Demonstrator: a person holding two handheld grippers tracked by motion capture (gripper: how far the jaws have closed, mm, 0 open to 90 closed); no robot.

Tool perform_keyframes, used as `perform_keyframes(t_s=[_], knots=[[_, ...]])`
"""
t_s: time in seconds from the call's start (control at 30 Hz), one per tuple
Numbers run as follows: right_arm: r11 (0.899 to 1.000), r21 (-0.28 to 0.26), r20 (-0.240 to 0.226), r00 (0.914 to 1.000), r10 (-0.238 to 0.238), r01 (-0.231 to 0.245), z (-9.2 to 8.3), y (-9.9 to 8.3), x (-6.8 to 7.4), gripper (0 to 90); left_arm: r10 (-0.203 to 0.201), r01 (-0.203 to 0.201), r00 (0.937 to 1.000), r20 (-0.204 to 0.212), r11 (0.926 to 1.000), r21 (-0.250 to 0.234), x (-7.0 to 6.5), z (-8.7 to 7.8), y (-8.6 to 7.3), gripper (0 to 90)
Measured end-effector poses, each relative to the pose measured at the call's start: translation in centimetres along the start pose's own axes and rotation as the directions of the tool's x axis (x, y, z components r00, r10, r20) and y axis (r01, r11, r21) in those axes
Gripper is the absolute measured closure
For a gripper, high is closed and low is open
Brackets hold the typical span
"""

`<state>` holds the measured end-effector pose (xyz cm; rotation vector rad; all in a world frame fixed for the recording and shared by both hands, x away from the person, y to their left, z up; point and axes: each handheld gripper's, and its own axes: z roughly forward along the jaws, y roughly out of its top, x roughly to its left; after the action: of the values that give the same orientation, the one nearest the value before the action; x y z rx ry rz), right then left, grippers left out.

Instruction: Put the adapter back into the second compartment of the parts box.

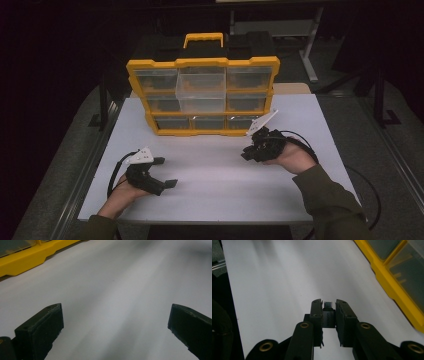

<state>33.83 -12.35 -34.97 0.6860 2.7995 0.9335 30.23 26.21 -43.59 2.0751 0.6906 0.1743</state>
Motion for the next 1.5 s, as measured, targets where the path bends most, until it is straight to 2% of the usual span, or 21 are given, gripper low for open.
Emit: perform_keyframes(t_s=[1.03,1.5], knots=[[0.999,-0.012,-0.002,0.9994,-0.034,0.034,-3.9,3.8,-1.0,75.3,-0.004,0.004,1.0000,0.000,1.0000,-0.002,-0.1,0.0,0.0,0.0],[0.998,-0.036,0.004,0.9988,-0.048,0.048,-6.2,5.9,-1.8,75.3,-0.004,0.004,1.0000,0.001,1.0000,-0.001,-0.1,0.0,0.1,0.0]])
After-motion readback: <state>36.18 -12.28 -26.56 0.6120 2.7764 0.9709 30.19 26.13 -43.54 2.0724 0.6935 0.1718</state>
